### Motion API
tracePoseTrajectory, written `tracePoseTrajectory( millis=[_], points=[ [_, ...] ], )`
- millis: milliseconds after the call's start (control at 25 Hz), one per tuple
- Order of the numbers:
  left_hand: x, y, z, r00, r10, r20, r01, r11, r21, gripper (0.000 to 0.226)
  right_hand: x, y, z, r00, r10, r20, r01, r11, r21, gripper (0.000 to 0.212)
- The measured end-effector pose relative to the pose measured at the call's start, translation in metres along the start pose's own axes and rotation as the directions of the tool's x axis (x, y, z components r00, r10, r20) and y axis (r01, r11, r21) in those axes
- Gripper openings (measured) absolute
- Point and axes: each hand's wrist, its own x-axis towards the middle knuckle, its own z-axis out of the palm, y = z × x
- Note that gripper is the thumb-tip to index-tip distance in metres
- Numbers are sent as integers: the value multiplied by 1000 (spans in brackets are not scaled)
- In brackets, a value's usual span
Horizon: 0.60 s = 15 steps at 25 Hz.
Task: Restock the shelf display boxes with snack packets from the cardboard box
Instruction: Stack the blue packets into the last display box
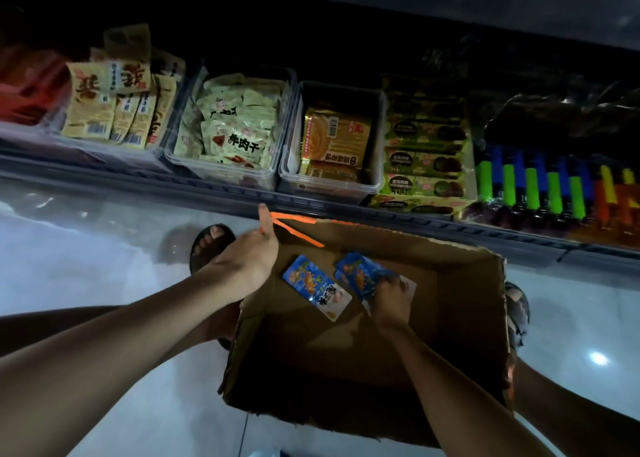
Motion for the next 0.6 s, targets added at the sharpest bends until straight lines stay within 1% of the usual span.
tracePoseTrajectory(
  millis=[80, 160, 200, 280, 360, 400, 480, 600],
  points=[
    [-2, 2, 0, 1000, 18, 18, -18, 1000, 13, 89, 0, 5, -6, 999, 21, -44, -17, 995, 96, 50],
    [-6, 1, -4, 1000, 6, 4, -6, 1000, 30, 91, -1, 4, -11, 998, -36, -50, 43, 986, 160, 43],
    [-3, 0, -2, 1000, 4, 6, -4, 1000, 18, 92, -2, -1, -12, 996, -84, -30, 88, 978, 191, 40],
    [-5, 2, -3, 1000, 15, -3, -15, 999, 44, 92, -5, -18, -11, 984, -172, 53, 153, 954, 256, 40],
    [-2, -1, 0, 1000, 26, -15, -25, 999, 40, 93, -5, -38, 0, 976, -201, 81, 170, 942, 291, 46],
    [-2, -1, 0, 999, 29, -17, -28, 999, 42, 93, -4, -46, 6, 979, -187, 80, 158, 948, 276, 47],
    [0, -3, 2, 999, 30, -30, -28, 998, 53, 94, -2, -58, 22, 987, -140, 79, 122, 974, 193, 48],
    [7, -9, 9, 997, 61, -49, -57, 996, 69, 94, -4, -66, 40, 996, -85, 3, 85, 993, 83, 48]
  ],
)
